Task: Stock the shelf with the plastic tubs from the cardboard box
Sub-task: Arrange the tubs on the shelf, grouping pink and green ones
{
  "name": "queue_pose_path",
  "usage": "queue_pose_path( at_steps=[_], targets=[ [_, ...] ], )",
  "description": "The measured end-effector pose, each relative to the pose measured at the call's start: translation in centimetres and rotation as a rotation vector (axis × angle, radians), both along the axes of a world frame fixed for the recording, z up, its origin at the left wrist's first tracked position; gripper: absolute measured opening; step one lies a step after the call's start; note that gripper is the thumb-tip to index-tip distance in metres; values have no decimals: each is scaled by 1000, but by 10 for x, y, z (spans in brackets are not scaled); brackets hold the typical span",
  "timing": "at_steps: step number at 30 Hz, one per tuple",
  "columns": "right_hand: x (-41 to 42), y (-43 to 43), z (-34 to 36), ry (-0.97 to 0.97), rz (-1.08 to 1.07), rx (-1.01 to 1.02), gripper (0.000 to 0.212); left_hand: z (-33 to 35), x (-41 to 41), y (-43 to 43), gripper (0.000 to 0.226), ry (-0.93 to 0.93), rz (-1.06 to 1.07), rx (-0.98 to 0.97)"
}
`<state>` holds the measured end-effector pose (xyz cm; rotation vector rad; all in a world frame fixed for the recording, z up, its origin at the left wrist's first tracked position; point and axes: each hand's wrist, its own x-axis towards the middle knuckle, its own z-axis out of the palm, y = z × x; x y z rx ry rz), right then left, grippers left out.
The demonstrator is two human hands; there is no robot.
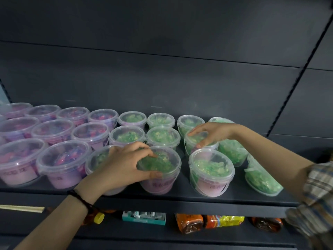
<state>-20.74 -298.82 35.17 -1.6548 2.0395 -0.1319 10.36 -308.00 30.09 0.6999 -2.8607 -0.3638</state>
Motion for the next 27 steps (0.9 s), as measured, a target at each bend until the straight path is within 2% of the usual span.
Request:
queue_pose_path(
  at_steps=[3, 7, 9, 17, 24, 27],
  targets=[
    [-6, 15, 3, -92, 24, 42, 63, 0, 1, 1, 77, 3, 7, 36],
    [-9, 34, -6, -17, 111, 181, 93, 3, 0, 4, 74, -12, 8, 82],
    [-7, 38, -13, 5, 108, 150, 100, 5, 1, 5, 73, -18, 4, 105],
    [7, 33, -21, -42, 101, 72, 99, 7, -1, 7, 75, -19, -5, 79],
    [7, 25, -15, -110, 96, 161, 95, 8, 7, -8, 77, -69, -36, 81],
    [7, 14, -3, -219, 38, 96, 74, 13, 12, -26, 78, -15, -12, 7]
  ],
)
